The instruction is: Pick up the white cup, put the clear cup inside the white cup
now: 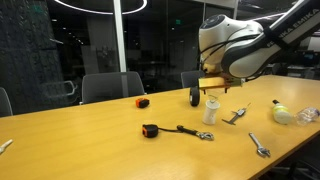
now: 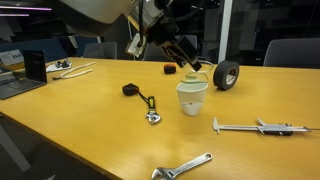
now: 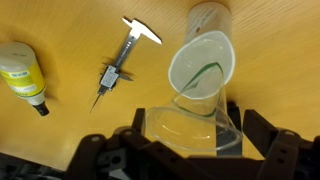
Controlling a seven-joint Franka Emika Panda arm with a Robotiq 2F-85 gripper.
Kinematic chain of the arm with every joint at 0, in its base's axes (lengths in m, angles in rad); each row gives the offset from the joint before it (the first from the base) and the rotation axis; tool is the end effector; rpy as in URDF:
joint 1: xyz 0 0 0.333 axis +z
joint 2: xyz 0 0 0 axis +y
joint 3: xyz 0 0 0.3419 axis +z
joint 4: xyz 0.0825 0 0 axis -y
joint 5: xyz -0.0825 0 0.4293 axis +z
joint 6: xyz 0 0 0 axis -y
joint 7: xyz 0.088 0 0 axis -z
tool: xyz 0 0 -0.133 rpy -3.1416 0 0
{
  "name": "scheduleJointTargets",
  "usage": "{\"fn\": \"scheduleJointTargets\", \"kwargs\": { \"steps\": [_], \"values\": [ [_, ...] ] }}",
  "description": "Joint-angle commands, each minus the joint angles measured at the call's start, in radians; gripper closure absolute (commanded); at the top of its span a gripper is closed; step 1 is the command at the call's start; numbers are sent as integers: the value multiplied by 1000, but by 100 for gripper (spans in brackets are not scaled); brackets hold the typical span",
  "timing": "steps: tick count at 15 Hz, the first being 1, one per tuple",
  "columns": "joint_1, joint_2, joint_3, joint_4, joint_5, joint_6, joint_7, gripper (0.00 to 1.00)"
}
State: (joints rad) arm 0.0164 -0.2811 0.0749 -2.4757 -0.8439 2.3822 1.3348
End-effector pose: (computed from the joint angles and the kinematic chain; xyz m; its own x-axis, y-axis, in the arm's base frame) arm 0.4976 0.0245 0.3939 0.6636 -0.4503 0.5973 -0.6522 -0.7394 0.1671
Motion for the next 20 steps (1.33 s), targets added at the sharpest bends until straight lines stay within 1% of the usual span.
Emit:
{"fn": "scheduleJointTargets", "kwargs": {
  "steps": [1,2,4,5,6,7,8,9,11,13,15,18,19,20],
  "values": [
    [25,-121,-8,-21,127,-7,-177,0],
    [33,-147,-15,-20,180,-10,-254,0],
    [131,-193,-103,-16,267,-34,-410,0],
    [196,-217,-160,-10,302,-71,-487,0],
    [264,-248,-221,-6,318,-119,-562,0],
    [315,-289,-274,-5,340,-171,-640,0],
    [358,-326,-320,-1,353,-238,-712,0],
    [385,-365,-358,3,353,-306,-782,0],
    [397,-424,-401,11,351,-430,-927,0],
    [391,-457,-438,11,346,-508,-1070,0],
    [395,-479,-484,9,343,-568,-1198,0],
    [401,-490,-530,6,336,-643,-1364,0],
    [249,-446,-434,-5,418,-608,-1478,0],
    [231,-443,-427,-8,436,-614,-1525,0]
  ]
}}
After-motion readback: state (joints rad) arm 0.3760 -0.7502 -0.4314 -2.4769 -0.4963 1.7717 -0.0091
